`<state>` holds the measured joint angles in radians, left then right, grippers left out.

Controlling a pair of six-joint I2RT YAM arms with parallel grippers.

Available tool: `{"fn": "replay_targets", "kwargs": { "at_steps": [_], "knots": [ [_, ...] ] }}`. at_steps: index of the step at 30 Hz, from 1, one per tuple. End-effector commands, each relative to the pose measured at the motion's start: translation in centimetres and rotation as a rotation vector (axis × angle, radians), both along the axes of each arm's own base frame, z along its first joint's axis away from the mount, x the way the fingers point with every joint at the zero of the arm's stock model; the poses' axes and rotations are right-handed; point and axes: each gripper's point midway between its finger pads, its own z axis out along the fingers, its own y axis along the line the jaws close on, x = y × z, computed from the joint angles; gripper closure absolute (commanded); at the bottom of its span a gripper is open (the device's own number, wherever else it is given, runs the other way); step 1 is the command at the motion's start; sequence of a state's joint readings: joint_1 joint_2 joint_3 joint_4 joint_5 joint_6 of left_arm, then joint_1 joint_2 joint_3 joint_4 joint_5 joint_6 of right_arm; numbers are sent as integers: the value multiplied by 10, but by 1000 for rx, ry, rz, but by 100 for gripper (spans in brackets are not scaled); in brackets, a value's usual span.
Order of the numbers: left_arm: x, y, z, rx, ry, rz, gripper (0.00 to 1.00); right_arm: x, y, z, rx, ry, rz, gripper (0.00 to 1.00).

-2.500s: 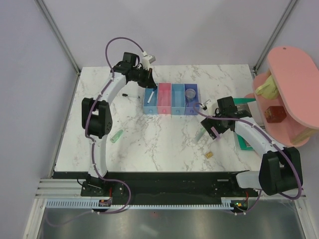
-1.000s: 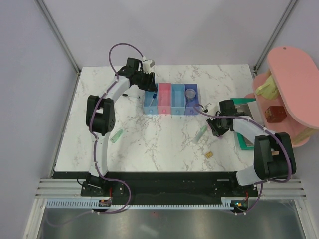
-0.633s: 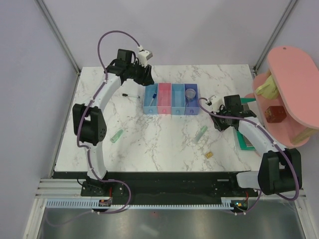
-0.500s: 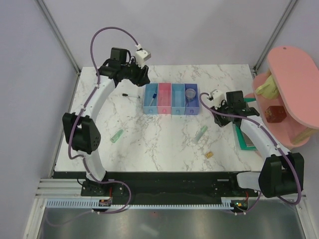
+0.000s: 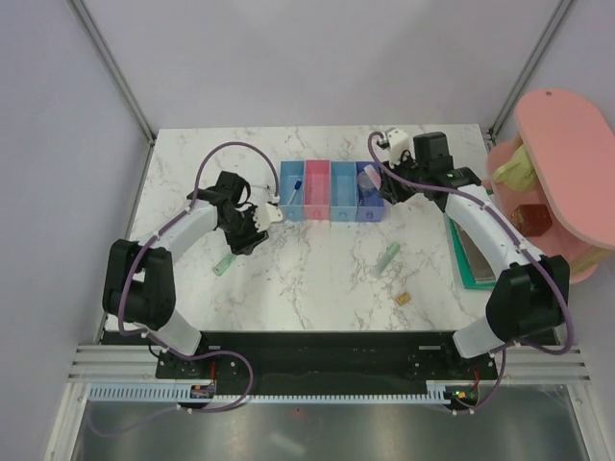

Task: Sort the stationery into containers
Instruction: Pick up the stationery from the center of the board, then place the stationery in the storage box.

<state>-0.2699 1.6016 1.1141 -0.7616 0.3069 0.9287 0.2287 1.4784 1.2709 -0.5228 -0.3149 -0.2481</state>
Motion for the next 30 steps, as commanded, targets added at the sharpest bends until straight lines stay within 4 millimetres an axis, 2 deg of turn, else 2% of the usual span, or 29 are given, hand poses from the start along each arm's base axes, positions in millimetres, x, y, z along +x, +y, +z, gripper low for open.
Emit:
{"fn": "replay_targets", "kwargs": {
  "at_steps": [1,5,8,14,21,25,30],
  "knots": [
    [3,17,13,75,-102,-71,44,36,50,26,98,-70,58,91],
    [-8,28,0,113,-82,-50,44,67,75,24,142,-67,75,91],
    [-9,38,-6,143,-95,-18,43,92,91,12,168,-48,77,91],
    [-12,55,-14,180,-93,37,43,114,116,-13,188,-21,96,91],
    [-14,76,-22,212,-80,79,43,117,145,-18,203,-21,130,91],
    [-19,80,-28,207,-58,83,43,114,164,-25,207,-13,156,91],
    [-26,77,-33,185,-36,76,43,113,179,-37,200,4,173,91]
  ]
}}
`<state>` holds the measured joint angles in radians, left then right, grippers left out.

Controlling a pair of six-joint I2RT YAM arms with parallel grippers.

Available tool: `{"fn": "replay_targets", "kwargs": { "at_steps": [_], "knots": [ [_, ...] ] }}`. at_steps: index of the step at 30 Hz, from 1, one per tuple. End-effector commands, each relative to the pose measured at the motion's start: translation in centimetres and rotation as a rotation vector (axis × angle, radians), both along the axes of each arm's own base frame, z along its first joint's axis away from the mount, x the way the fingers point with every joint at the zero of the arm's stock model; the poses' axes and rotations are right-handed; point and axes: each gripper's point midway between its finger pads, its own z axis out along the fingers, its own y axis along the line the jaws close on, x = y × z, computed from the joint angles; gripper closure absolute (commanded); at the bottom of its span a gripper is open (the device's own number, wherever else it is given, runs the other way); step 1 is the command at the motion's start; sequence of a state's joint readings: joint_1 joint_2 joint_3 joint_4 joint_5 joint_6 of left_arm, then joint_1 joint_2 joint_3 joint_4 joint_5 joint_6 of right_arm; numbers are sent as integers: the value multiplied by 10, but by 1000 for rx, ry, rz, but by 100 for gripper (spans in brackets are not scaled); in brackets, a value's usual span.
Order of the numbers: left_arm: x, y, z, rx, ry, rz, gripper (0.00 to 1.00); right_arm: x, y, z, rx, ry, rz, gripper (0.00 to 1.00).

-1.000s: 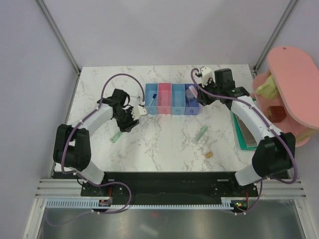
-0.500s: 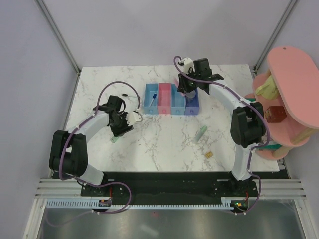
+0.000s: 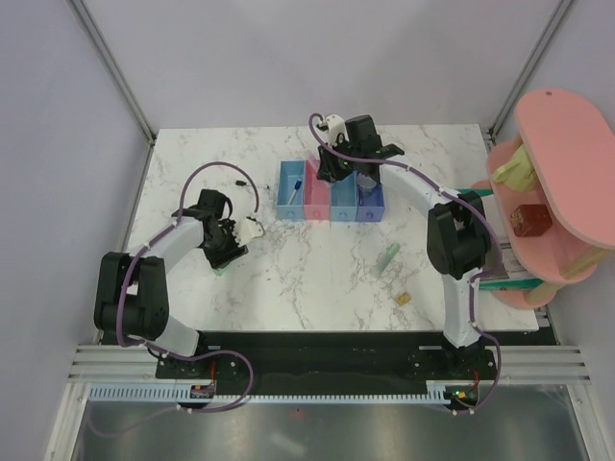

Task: Sort the stationery into containers
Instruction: Place the stationery in the storage box.

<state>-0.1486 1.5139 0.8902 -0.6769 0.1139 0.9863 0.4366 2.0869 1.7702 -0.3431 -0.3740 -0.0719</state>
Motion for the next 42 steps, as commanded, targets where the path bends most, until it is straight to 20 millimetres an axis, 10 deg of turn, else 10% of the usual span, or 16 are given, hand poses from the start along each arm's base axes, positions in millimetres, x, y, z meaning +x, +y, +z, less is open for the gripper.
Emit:
{"fn": "replay_targets", "kwargs": {
  "at_steps": [1,12,26,32,42],
  "knots": [
    [0,-3,1,-21,-23,-51,43,7,23,8,41,-39,29,91],
    [-14,-6,-20,-44,50,-34,46,4,20,-26,10,-2,28,90],
    [-21,-11,-32,-80,101,-23,97,3,18,-42,-15,9,30,86],
    [-22,-13,-30,-91,101,-23,98,3,20,-53,-27,19,34,84],
    [8,-45,32,-270,1,44,98,6,25,-60,-43,11,40,76]
  ]
}}
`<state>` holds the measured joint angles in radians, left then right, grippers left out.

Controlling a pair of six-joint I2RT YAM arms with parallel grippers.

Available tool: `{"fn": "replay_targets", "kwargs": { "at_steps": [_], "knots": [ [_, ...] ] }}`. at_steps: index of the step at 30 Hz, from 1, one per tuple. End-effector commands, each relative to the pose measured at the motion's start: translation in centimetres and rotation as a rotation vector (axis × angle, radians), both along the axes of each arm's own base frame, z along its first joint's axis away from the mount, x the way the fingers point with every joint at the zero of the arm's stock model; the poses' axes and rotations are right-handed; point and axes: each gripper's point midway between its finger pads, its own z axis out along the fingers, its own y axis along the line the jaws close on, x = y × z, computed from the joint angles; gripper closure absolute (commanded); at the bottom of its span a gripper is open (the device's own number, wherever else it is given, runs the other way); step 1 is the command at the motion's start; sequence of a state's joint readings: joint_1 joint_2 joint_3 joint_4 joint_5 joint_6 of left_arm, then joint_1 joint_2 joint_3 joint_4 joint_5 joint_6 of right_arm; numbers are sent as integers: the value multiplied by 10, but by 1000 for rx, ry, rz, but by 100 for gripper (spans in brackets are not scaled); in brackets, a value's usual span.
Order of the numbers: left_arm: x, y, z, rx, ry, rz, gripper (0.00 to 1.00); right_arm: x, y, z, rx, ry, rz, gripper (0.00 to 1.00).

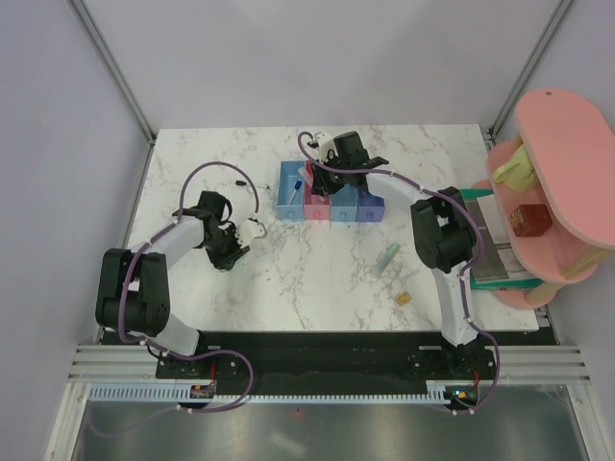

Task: Sort the stationery into containers
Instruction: Place the stationery in the storage box, then pick up the stationery from the center of the board.

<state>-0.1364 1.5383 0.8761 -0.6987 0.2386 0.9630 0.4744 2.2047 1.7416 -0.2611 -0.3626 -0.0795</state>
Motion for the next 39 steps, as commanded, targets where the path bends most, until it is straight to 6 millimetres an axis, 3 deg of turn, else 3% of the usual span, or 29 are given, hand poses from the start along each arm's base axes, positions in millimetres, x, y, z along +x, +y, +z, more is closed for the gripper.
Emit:
{"fn": "replay_targets", "kwargs": {
  "at_steps": [1,5,8,12,16,18,19,21,25,27,28,33,35,36,37,39],
  "knots": [
    [26,-35,54,-194,-91,50,98,8,5,6,-2,-39,10,73],
    [46,-52,101,-295,-166,75,98,2,9,12,-4,-47,29,59],
    [54,-61,124,-352,-194,99,98,-1,12,29,5,-74,41,50],
    [57,-68,142,-385,-225,91,98,-4,7,50,5,-109,31,40],
    [62,-74,159,-413,-255,93,98,-9,-1,71,-14,-150,28,39],
    [65,-79,167,-440,-252,109,98,-10,-11,89,-30,-194,0,38],
    [70,-82,177,-459,-267,116,98,-10,-17,110,-22,-236,-13,38],
    [76,-89,182,-506,-243,155,98,-12,-29,124,-29,-263,-45,38],
    [98,-109,202,-603,-233,197,98,-15,-75,173,-27,-346,-156,37],
    [106,-124,201,-655,-183,232,98,-24,-92,172,-43,-321,-173,37],
    [116,-131,211,-686,-203,233,98,-29,-106,179,-47,-325,-188,37],
    [138,-182,218,-835,-83,300,98,-76,-151,132,-163,-187,-171,38],
    [148,-209,209,-862,-34,306,98,-103,-162,109,-208,-120,-154,38],
    [150,-218,211,-876,-19,314,98,-112,-166,109,-212,-113,-154,39],
    [154,-229,196,-869,17,323,98,-125,-168,93,-222,-65,-142,39],
    [157,-252,192,-877,12,298,98,-145,-170,82,-220,-13,-125,39]
  ]
}}
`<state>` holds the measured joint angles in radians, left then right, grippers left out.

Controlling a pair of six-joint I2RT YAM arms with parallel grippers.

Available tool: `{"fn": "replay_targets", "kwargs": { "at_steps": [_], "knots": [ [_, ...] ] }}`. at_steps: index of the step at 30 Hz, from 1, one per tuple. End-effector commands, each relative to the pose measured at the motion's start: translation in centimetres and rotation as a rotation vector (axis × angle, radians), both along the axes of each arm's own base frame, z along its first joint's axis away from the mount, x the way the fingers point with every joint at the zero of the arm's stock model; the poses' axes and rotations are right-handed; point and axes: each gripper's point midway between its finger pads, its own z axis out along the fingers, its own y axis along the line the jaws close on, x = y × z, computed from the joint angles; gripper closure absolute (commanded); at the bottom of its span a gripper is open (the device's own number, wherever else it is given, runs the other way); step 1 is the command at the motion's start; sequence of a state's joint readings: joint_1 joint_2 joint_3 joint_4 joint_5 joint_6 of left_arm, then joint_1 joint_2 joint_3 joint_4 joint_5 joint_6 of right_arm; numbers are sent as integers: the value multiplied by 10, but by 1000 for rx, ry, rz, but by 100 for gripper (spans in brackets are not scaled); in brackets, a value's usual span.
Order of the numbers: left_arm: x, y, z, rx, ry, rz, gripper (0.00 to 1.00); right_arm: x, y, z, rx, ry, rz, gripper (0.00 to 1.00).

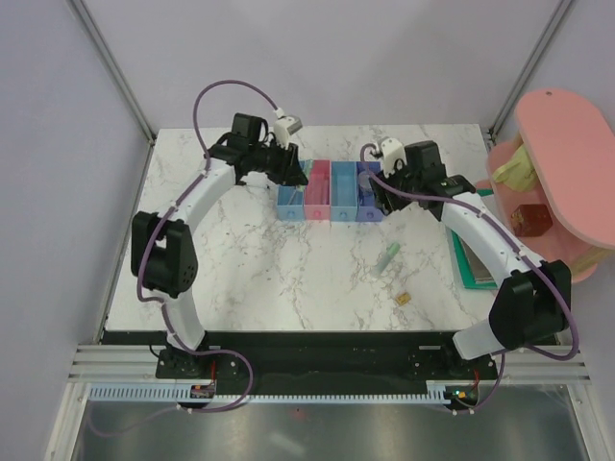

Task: Sort the stationery into containers
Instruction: Pick up the stationery from the center of the board, then place the stationery at the center of the board.

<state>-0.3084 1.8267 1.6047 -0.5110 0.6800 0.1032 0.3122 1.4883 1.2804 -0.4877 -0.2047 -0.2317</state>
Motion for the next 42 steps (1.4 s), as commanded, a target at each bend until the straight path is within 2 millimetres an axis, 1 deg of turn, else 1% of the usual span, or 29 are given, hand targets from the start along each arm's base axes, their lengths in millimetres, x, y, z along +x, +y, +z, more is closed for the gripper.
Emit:
{"fn": "replay_targets", "kwargs": {
  "at_steps": [1,2,3,4,5,6,7,10,11,13,14,15,16,17,18,22,27,30,32,34,35,39,41,42],
  "knots": [
    [13,-61,-1,-114,59,-10,98,-59,-9,-46,-43,187,53,39],
    [14,-73,-8,-114,65,-15,98,-67,-8,-52,-36,215,66,39],
    [19,-81,-4,-126,61,-18,98,-73,-9,-57,-33,234,64,40],
    [22,-86,-6,-136,83,-7,98,-80,-10,-66,-36,262,64,40],
    [25,-95,-21,-128,110,-6,98,-84,-11,-70,-38,279,68,40],
    [30,-100,-13,-144,94,-6,98,-87,-12,-75,-41,296,67,40],
    [32,-106,-16,-144,95,-7,98,-89,-13,-77,-45,303,64,40],
    [46,-117,-21,-151,74,7,98,-91,-13,-85,-45,325,57,40],
    [53,-120,-26,-149,74,12,98,-91,-12,-87,-40,328,56,41],
    [60,-125,-32,-142,67,25,98,-92,-11,-94,-31,348,52,41],
    [65,-127,-31,-142,54,30,98,-92,-10,-96,-29,353,49,41],
    [69,-129,-42,-132,64,36,98,-93,-10,-102,-32,367,47,41],
    [72,-130,-47,-125,63,45,98,-94,-11,-105,-32,372,43,41],
    [75,-131,-46,-126,54,49,98,-93,-10,-107,-28,372,40,41],
    [77,-132,-57,-116,66,52,98,-95,-10,-112,-30,386,39,41],
    [80,-134,-68,-99,64,55,98,-94,-10,-122,-24,396,25,41],
    [78,-131,-81,-72,66,51,89,-92,-8,-138,-28,428,20,41],
    [79,-130,-86,-58,61,51,85,-91,-8,-147,-29,446,10,42],
    [80,-129,-86,-58,53,49,80,-93,-11,-154,-42,461,1,42],
    [80,-129,-85,-57,52,48,76,-94,-13,-155,-52,461,-9,42],
    [80,-129,-85,-56,46,44,72,-96,-15,-155,-54,461,-14,42],
    [80,-129,-83,-55,39,39,68,-91,-17,-145,-65,420,-24,42],
    [80,-129,-82,-56,41,40,62,-83,-22,-138,-87,387,-39,42],
    [80,-129,-81,-58,41,39,60,-83,-23,-138,-97,391,-40,42]
  ]
}}
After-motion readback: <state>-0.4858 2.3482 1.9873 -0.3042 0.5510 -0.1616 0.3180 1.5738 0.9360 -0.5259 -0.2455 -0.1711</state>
